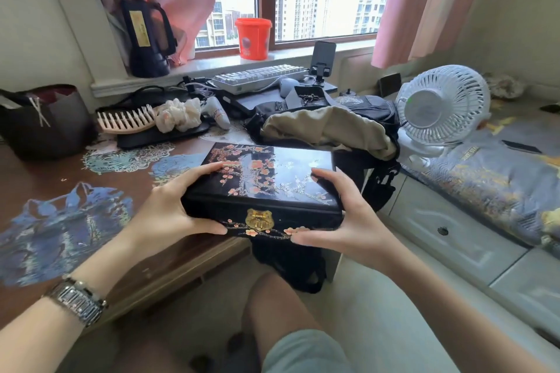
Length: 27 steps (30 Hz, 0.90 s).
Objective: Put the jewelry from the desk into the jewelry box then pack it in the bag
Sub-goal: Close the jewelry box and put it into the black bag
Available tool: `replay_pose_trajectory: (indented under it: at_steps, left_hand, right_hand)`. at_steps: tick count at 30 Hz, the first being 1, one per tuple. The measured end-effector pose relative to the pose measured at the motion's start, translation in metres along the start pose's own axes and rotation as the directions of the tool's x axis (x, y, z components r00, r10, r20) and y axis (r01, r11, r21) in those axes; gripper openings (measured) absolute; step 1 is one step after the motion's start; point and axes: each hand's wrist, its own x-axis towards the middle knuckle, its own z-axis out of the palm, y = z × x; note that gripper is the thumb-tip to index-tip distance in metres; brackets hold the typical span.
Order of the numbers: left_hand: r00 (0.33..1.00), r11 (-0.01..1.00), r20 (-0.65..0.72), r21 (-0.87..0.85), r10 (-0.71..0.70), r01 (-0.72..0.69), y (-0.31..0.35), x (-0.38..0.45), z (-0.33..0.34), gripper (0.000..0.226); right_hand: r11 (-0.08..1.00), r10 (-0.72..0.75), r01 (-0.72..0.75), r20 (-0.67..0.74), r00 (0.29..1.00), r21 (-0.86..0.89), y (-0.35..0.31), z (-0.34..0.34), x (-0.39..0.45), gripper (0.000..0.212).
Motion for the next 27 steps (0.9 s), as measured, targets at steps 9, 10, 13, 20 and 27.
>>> replay_pose_trajectory:
  at_steps: [9,10,13,20,27]
  left_hand:
    - [0.999,1.000,0.039,0.008,-0.017,0.017,0.001,0.000,-0.002,0.094]
    - [0.999,1.000,0.041,0.009,-0.019,0.018,0.002,0.000,-0.002,0.094]
    - [0.999,1.000,0.046,0.010,-0.017,0.017,0.002,-0.001,-0.002,0.094]
    - [0.998,0.999,0.047,-0.008,-0.034,0.035,0.003,0.000,-0.002,0.094]
    - [0.998,0.999,0.047,-0.025,-0.033,0.034,0.003,-0.001,-0.002,0.093]
  right_hand:
    - [0.855,0.289,-0.307,0.108,0.951,0.418,-0.006,-0.005,0.013,0.064]
    - [0.853,0.302,-0.328,0.130,0.945,0.405,-0.005,-0.007,0.015,0.069]
    - [0.828,0.342,-0.384,0.174,0.923,0.408,-0.007,-0.013,0.022,0.070]
    - [0.801,0.399,-0.454,0.217,0.891,0.390,-0.005,-0.016,0.024,0.088]
    - [0.726,0.424,-0.472,0.215,0.880,0.499,0.002,-0.008,0.023,0.097]
